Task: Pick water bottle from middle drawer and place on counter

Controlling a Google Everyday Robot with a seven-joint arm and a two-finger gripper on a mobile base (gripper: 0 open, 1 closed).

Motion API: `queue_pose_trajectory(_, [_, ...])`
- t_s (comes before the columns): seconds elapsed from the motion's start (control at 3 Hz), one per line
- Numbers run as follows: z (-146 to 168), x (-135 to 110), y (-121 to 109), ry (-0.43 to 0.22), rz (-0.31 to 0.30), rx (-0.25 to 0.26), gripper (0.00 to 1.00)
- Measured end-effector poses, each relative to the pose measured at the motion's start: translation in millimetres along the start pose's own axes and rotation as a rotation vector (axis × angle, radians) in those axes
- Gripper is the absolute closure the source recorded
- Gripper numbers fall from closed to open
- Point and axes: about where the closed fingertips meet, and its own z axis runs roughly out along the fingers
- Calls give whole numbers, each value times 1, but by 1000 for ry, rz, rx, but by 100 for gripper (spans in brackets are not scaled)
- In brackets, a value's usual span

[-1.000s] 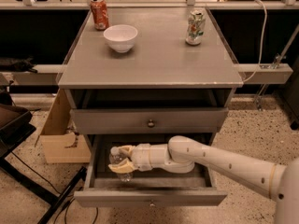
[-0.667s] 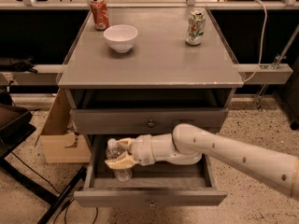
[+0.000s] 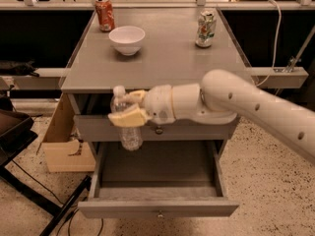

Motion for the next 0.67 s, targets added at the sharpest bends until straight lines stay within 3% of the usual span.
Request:
queue_pose_trajectory(0.33, [-40,-76,-47,-38,8,152,100])
queue_pose_trajectory(0.67, [-74,-124,-93,-36,42,331,100])
